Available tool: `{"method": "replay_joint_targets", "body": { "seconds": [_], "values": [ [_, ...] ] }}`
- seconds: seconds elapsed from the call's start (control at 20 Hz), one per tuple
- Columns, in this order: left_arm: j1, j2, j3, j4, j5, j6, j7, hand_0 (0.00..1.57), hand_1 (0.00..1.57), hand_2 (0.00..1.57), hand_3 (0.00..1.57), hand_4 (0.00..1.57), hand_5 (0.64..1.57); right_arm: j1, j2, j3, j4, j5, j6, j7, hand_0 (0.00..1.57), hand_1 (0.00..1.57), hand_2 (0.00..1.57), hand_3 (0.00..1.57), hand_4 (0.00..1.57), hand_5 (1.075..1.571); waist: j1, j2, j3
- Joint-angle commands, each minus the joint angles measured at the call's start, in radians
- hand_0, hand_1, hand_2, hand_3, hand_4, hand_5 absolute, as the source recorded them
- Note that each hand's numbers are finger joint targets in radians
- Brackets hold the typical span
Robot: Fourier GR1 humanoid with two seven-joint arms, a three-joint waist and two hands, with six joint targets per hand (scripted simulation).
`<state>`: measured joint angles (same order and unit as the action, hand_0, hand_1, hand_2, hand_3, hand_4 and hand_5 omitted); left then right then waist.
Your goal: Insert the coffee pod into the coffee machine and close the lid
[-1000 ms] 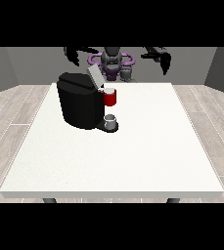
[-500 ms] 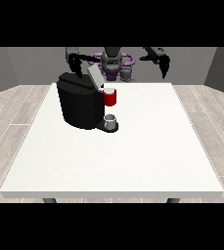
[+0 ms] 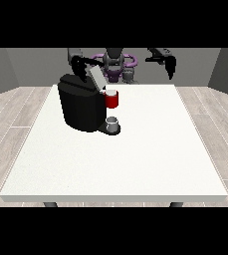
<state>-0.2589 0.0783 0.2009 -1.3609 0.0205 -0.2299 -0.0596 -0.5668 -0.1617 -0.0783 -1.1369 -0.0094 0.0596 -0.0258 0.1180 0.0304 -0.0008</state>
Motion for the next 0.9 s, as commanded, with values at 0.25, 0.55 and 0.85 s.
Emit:
{"method": "replay_joint_targets", "body": {
  "seconds": [0.25,0.55,0.85],
  "values": [
    [0.042,-0.024,-0.074,-0.060,-0.039,0.026,-0.009,0.00,0.00,0.00,0.00,0.00,1.571,-0.072,0.040,0.010,0.093,0.052,-0.054,-0.032,0.00,0.00,0.00,0.00,0.00,1.571,0.055,0.040,0.0009],
    [-0.026,0.042,0.002,0.033,-0.006,0.032,-0.042,0.00,0.00,0.00,0.00,0.00,1.571,-0.104,0.051,0.029,0.065,0.043,-0.017,-0.017,0.00,0.00,0.00,0.00,0.00,1.571,-0.017,0.057,0.0005],
    [-0.022,0.032,-0.012,0.016,0.013,0.046,-0.025,0.00,0.00,0.00,0.00,0.16,1.571,-0.126,0.053,0.042,0.122,0.072,0.000,-0.056,0.00,0.00,0.00,0.00,0.11,1.571,0.004,0.052,0.0007]
  ]
}}
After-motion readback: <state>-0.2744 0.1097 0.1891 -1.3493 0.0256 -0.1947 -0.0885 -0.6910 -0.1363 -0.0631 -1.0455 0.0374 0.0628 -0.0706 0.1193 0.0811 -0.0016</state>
